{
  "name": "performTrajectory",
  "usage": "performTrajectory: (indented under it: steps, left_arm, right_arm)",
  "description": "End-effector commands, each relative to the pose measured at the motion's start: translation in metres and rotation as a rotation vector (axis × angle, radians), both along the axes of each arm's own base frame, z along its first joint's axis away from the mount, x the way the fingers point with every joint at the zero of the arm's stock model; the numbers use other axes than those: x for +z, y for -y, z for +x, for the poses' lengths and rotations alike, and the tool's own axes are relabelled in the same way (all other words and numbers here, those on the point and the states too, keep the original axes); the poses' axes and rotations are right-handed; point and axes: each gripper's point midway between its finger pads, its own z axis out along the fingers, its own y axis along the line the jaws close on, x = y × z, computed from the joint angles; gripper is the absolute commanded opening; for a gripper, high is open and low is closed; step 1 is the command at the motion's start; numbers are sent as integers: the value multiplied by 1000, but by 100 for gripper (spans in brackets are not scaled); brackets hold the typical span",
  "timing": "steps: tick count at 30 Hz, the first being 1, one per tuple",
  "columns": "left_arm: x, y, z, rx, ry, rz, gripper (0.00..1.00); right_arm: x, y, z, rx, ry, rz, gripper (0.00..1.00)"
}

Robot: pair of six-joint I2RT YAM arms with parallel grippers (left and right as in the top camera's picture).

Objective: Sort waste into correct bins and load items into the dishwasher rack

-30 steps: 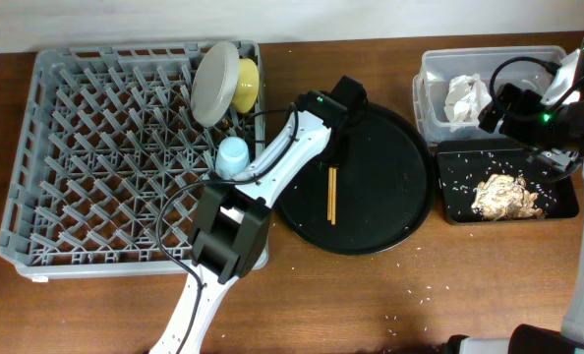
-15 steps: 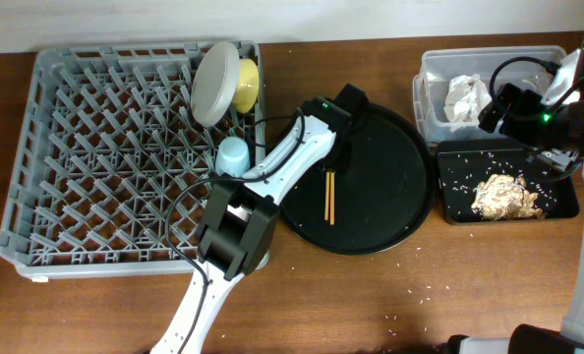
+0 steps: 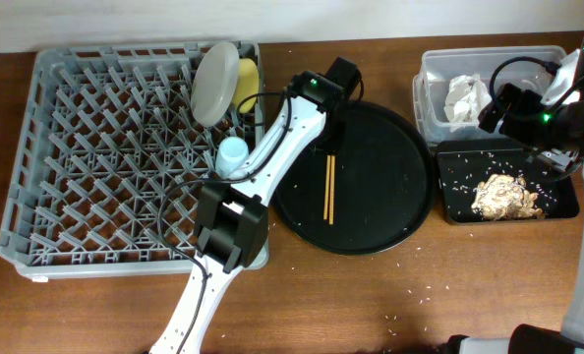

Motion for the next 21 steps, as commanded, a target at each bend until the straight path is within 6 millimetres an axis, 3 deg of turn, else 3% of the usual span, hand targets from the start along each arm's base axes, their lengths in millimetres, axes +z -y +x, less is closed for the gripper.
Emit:
performTrajectory:
  steps: [1, 3, 14, 19, 21]
  left_arm:
    - [-24, 2, -3, -25, -24, 42, 55]
    - [-37, 4, -6, -31, -42, 50, 55]
    - [-43, 13, -4, -42, -30, 33, 55]
    - [-85, 21, -21, -73, -96, 82, 54]
    - [-86, 21, -21, -72, -95, 80, 51]
  right_arm:
    - [1, 4, 0, -18, 0, -4, 99]
    - [1, 4, 0, -18, 0, -4, 99]
    - [1, 4, 0, -18, 0, -4, 99]
    - [1, 4, 0, -18, 0, -4, 98]
    - [1, 4, 0, -18, 0, -4, 99]
